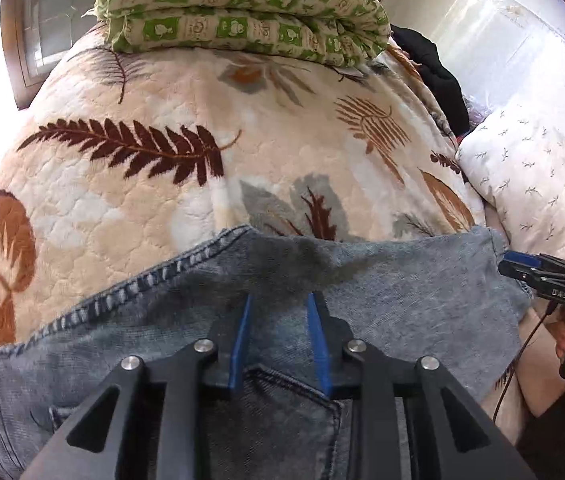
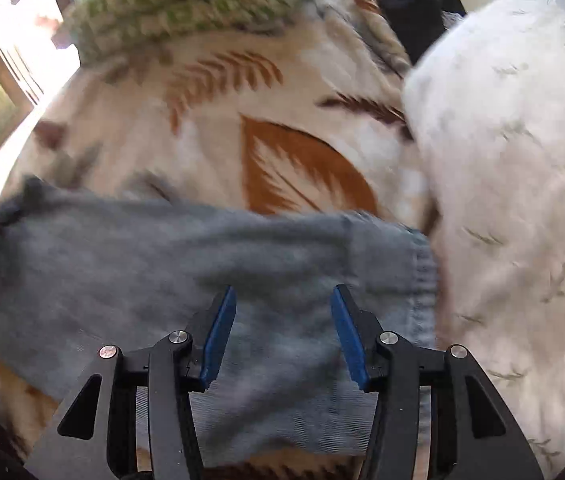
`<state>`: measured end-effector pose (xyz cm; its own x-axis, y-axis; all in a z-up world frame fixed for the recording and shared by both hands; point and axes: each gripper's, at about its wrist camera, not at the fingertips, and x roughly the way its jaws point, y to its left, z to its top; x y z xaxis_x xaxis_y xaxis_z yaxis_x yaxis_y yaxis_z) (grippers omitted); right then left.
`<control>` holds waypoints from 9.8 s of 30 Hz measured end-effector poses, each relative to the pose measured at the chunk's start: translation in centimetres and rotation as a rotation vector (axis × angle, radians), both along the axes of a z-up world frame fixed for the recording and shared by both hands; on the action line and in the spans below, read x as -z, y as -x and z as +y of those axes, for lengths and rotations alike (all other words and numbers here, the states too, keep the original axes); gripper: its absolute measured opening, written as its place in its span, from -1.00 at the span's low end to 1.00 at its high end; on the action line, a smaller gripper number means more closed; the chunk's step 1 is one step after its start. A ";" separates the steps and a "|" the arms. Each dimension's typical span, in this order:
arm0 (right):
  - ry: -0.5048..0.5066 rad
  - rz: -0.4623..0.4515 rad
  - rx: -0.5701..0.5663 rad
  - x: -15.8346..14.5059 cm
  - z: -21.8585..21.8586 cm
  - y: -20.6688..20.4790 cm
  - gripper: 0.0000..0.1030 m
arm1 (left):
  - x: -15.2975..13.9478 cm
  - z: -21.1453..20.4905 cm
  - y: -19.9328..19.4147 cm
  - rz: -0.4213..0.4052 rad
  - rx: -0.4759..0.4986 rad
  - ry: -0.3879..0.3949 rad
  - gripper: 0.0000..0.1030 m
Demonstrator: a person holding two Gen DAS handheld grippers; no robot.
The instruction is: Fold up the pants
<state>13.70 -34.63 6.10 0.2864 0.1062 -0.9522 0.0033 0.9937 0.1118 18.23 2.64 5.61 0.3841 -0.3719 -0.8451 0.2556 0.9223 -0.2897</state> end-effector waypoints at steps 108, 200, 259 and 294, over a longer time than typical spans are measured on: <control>-0.188 -0.274 -0.320 1.0 16.7 11.1 -0.77 | -2.7 -6.9 1.8 0.101 0.066 0.252 -0.88; -0.204 -0.221 -0.090 0.5 9.9 7.1 -0.61 | -1.4 -3.1 12.6 0.052 0.152 0.152 -0.75; -0.177 -0.332 -0.802 0.3 40.5 16.0 0.09 | -2.6 22.1 11.8 0.066 -0.126 -0.041 0.75; 0.141 -0.509 -0.860 2.5 46.1 15.9 -0.31 | 4.3 25.9 6.9 0.235 -0.269 0.149 0.49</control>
